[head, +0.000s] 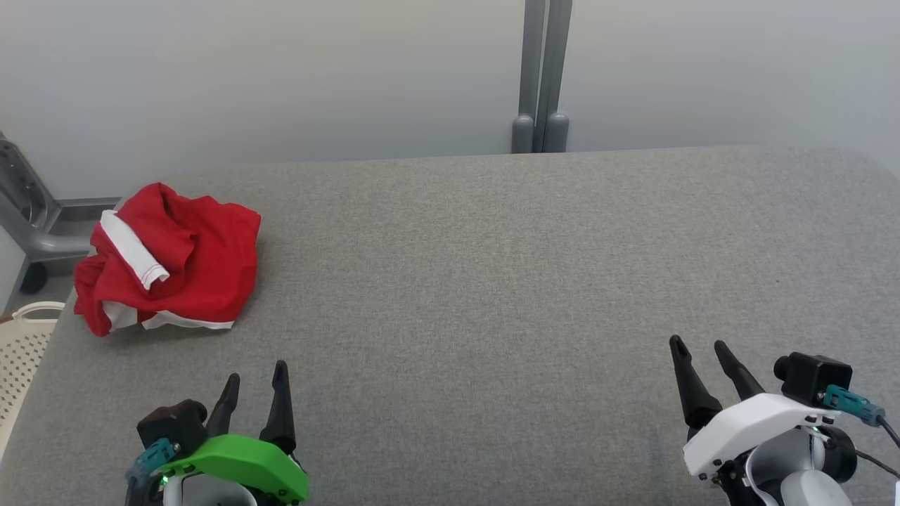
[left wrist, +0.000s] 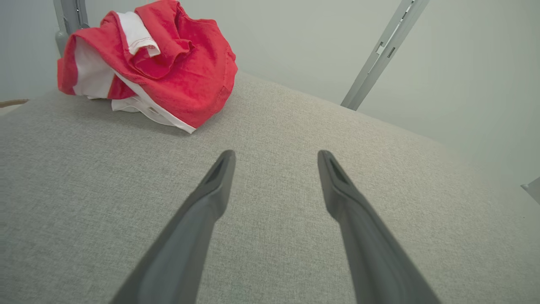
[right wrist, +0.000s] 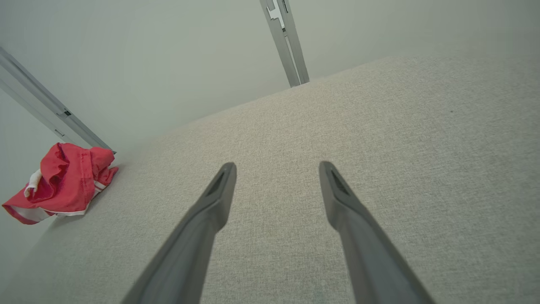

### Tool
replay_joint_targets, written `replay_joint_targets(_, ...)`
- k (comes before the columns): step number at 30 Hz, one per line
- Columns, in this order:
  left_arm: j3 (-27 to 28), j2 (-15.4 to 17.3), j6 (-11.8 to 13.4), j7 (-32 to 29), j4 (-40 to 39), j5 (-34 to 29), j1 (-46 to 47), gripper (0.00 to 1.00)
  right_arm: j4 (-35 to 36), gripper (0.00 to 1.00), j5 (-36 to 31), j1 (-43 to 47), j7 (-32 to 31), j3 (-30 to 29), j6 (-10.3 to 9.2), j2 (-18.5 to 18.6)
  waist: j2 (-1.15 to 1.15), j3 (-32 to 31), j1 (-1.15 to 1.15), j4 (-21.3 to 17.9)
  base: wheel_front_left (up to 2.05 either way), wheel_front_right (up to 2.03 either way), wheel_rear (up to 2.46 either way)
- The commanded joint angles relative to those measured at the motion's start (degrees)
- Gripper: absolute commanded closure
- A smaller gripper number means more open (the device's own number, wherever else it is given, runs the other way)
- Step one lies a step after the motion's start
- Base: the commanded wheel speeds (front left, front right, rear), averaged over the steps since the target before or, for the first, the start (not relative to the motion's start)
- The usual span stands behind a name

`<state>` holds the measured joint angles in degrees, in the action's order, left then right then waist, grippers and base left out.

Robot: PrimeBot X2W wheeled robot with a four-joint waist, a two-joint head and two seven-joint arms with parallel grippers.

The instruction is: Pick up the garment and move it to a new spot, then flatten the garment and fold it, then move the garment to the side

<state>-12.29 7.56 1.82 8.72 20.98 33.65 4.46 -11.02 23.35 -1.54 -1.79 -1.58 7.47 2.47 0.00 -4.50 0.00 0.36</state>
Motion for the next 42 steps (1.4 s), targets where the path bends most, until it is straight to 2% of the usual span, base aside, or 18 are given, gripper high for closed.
replay_joint_targets(1,-0.3,0.7,0.3,0.6,-0.2,-1.7,0.4,0.0,0.8,0.0,-2.0,0.0,-0.1,0.1,0.02,0.3,0.0,-0.1,0.0,0.1,0.0,0.0,0.0)
replay_joint_targets(42,-4.9,3.1,2.7,4.5,0.9,-13.6,-1.4,0.0,-0.3,0.0,-18.5,0.5,0.4,0.9,0.03,0.5,0.0,-2.8,0.0,0.2,0.0,0.0,0.0)
